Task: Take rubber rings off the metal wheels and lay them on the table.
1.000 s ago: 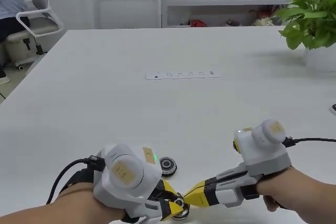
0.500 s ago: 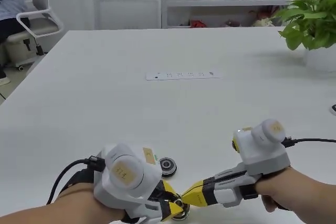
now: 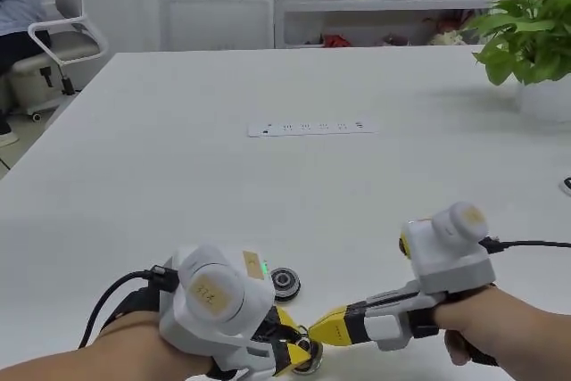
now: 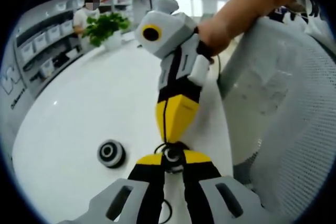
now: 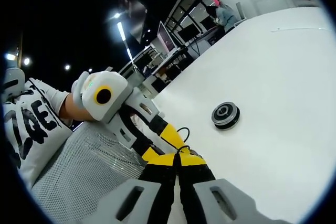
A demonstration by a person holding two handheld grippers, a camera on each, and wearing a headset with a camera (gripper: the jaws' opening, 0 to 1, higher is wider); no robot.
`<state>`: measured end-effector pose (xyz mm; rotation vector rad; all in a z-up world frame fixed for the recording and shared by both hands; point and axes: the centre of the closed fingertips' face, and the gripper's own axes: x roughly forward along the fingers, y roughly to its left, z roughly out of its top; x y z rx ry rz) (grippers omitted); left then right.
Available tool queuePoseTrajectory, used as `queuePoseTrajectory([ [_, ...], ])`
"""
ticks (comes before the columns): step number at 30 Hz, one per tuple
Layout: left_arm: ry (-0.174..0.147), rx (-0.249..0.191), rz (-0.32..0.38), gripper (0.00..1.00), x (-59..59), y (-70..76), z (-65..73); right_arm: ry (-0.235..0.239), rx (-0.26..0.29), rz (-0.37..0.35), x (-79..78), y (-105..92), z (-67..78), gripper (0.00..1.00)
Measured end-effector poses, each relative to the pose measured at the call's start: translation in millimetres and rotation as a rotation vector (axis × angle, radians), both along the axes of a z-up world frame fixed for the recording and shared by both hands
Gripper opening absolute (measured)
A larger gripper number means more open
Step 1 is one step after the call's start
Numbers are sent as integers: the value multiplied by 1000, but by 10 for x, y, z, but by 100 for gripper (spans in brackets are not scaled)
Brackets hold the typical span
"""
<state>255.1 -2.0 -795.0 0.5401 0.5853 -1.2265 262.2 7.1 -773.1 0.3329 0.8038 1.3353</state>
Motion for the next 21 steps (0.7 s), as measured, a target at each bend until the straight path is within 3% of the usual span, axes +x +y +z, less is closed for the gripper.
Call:
queuePoseTrajectory([
  [2, 0, 0, 0, 12, 0, 0, 0, -21, -22, 15, -6, -8, -30, 0],
  [15, 1, -5, -22, 14, -15, 0, 11, -32, -61, 37, -36, -30, -101, 0],
  [21, 2, -22, -44, 16, -52, 38, 112, -33, -61, 37, -41, -27, -90, 0],
])
